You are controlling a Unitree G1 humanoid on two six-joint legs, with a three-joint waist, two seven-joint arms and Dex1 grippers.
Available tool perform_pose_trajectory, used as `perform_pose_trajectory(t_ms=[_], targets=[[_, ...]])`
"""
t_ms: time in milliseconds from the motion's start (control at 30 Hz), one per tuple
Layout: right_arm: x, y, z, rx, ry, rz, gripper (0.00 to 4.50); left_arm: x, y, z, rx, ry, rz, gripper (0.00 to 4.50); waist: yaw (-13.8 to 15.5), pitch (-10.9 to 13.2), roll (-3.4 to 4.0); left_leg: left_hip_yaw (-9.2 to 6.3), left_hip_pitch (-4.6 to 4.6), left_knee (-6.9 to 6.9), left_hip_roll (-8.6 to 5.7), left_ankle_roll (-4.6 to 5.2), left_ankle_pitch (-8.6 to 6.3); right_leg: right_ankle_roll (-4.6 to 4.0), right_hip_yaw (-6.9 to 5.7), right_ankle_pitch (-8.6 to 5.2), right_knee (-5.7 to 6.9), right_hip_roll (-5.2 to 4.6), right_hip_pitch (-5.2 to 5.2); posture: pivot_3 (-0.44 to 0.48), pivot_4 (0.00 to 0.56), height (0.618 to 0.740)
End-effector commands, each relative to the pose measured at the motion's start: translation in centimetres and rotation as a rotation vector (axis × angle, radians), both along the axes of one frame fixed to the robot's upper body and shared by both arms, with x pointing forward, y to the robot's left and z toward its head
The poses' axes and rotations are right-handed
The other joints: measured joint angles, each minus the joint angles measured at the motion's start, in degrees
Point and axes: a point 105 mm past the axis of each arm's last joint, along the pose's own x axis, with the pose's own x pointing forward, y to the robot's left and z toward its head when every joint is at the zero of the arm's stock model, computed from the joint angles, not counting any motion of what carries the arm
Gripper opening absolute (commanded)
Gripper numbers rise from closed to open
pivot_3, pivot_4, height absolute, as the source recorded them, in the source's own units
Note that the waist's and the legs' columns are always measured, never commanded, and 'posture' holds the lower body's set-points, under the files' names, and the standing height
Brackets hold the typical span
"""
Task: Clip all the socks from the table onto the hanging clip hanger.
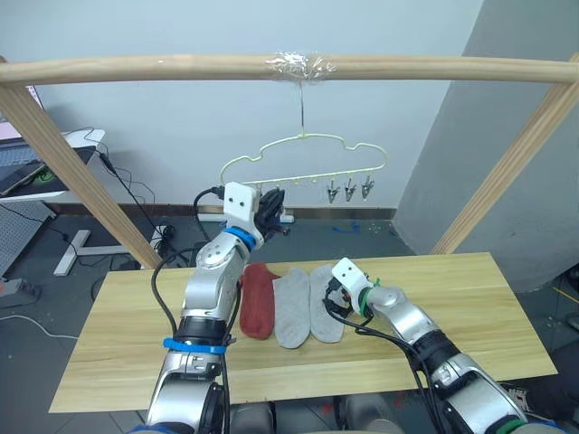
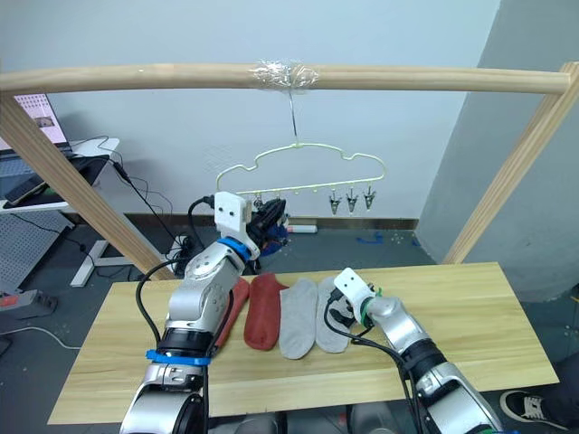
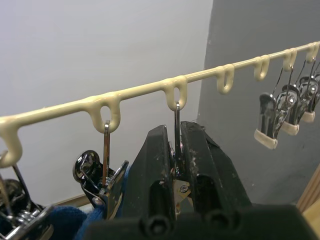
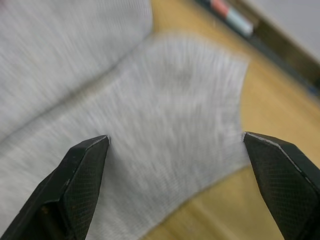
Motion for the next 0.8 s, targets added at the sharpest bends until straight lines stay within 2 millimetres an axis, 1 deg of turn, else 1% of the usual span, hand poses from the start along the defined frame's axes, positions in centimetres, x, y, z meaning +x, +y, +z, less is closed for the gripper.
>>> perform_pose_trajectory(t_ms=[33,133,167,267,433,467,500,600,667,800], targets=[[-0.3,-0.7,-1.6,-0.056,0.017,0.01,4.5,-0.5,-0.1,1.1,-0.008,-0.035,0.001,0.03,0.04,0.0,0.0,0.0,0.05,0.0,0.0,0.02,0.01,0.03,0.0,-0.02,0.04,0.0,0.03,-0.049,0.109,0.74],[-0.8,-1.0,-1.9,-0.037,0.032,0.023,3.85,-0.6,0.2,1.0,-0.007,-0.032,0.015,0.03,0.21,0.0,0.0,-0.02,0.29,-0.01,0.01,0.04,0.03,0.23,0.0,-0.14,0.12,0.02,0.22,-0.042,0.11,0.74],[-0.9,-1.1,-2.0,-0.033,0.036,0.027,3.55,-0.6,0.3,1.0,-0.006,-0.031,0.018,0.03,0.36,0.0,0.0,-0.02,0.38,-0.02,0.01,0.04,0.03,0.23,0.0,-0.15,0.12,0.02,0.32,-0.043,0.109,0.74],[-1.5,-1.7,-2.2,-0.028,0.047,0.034,2.43,-0.6,0.4,0.9,-0.007,-0.027,0.022,0.03,0.8,0.0,0.0,-0.01,0.78,-0.03,0.0,0.04,0.02,0.22,0.0,-0.19,0.05,0.02,0.75,-0.043,0.109,0.74],[-3.1,-3.5,-2.6,-0.02,0.082,0.052,0.7,-0.6,0.1,0.7,-0.028,0.001,-0.007,0.03,1.29,-0.02,0.01,0.0,0.78,-0.02,0.0,0.04,0.02,0.23,0.01,-0.19,0.0,0.02,0.77,-0.059,0.108,0.74],[-3.4,-3.8,-2.6,-0.016,0.087,0.053,0.29,-0.6,-0.1,0.6,-0.032,0.008,-0.019,0.03,1.27,-0.02,0.01,0.0,0.77,-0.02,0.0,0.04,0.02,0.23,0.01,-0.19,-0.03,0.02,0.78,-0.059,0.108,0.74],[-3.6,-4.1,-2.5,-0.012,0.09,0.055,0.02,-0.6,-0.3,0.6,-0.038,0.017,-0.031,0.03,1.28,-0.02,0.01,0.01,0.77,-0.02,0.0,0.04,0.02,0.23,0.02,-0.19,-0.04,0.02,0.78,-0.059,0.108,0.74],[-4.2,-5.1,-2.0,-0.004,0.089,0.057,0.02,-0.7,-0.8,0.3,-0.047,0.041,-0.066,0.03,1.18,-0.03,0.01,0.02,0.77,-0.03,0.0,0.03,0.02,0.23,0.02,-0.19,-0.07,0.02,0.78,-0.083,0.107,0.74],[-4.6,-5.5,-1.5,0.004,0.085,0.069,0.02,-0.7,-0.9,0.2,-0.048,0.051,-0.078,0.03,1.12,-0.02,0.01,0.02,0.77,-0.05,0.0,0.03,0.02,0.24,0.01,-0.2,-0.09,0.02,0.77,-0.083,0.107,0.74],[-6.1,-5.2,0.3,0.028,0.024,0.187,0.02,-0.7,-1.4,0.1,-0.085,0.078,-0.105,0.03,1.08,-0.02,0.0,0.02,0.73,-0.07,0.0,0.03,0.02,0.24,0.01,-0.2,-0.16,0.02,0.76,-0.105,0.104,0.74]])
